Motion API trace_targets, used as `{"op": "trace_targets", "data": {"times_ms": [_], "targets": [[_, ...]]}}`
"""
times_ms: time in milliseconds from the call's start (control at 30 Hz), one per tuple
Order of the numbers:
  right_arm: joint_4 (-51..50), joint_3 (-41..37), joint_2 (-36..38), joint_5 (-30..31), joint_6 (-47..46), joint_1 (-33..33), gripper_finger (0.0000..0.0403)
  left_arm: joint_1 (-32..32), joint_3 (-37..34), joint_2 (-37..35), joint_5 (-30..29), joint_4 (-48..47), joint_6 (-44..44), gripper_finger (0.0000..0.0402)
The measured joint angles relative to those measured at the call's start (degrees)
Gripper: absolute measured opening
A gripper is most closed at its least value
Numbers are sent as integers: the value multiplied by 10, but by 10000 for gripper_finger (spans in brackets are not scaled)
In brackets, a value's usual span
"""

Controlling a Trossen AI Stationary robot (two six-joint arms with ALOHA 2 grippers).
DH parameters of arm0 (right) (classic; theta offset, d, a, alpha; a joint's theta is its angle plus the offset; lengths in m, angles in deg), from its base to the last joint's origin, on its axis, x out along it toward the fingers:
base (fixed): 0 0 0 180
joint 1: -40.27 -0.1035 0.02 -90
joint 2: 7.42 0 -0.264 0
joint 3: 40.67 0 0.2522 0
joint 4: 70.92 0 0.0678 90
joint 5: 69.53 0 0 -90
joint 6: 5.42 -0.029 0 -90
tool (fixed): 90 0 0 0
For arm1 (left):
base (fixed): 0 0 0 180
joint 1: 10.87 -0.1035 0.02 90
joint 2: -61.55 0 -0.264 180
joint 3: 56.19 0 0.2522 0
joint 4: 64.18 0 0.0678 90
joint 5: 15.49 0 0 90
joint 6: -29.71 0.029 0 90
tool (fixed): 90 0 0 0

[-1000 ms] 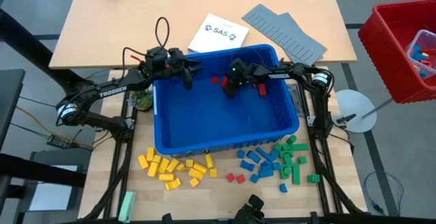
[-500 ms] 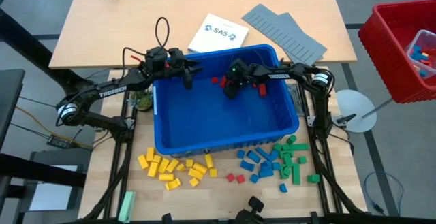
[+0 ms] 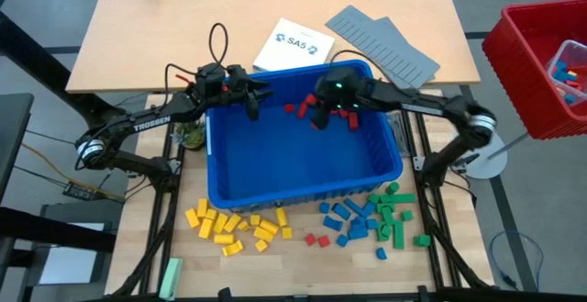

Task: Sort blocks
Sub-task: Remove the red block from the blue bin

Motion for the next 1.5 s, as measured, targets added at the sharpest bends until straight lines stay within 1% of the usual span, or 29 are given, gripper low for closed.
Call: {"op": "trace_targets", "data": {"times_ms": [167, 300, 433, 500, 567, 800, 1033, 1167, 1300, 1433, 1500], "targets": [[-50, 0, 103, -1, 5, -71, 117, 0, 0, 0, 0, 0, 0, 163], [-78, 0, 168, -1, -12, -145, 117, 0, 0, 0, 0, 0, 0, 163], [-94, 0, 206, -23, -27, -227, 117, 0, 0, 0, 0, 0, 0, 163], [-100, 0, 212, -38, -29, -272, 117, 0, 0, 0, 0, 0, 0, 163], [-100, 0, 211, -39, -40, -314, 117, 0, 0, 0, 0, 0, 0, 163], [-102, 0, 165, -37, -84, -441, 117, 0, 0, 0, 0, 0, 0, 163], [-102, 0, 71, 42, -141, -538, 117, 0, 0, 0, 0, 0, 0, 163], [-100, 0, 10, 60, -156, -562, 117, 0, 0, 0, 0, 0, 0, 163], [-90, 1, -18, 61, -147, -565, 117, 0, 0, 0, 0, 0, 0, 163], [-156, 0, -50, 59, -99, -564, 117, 0, 0, 0, 0, 0, 0, 163], [-163, 0, -63, 59, -87, -564, 117, 0, 0, 0, 0, 0, 0, 163]]}}
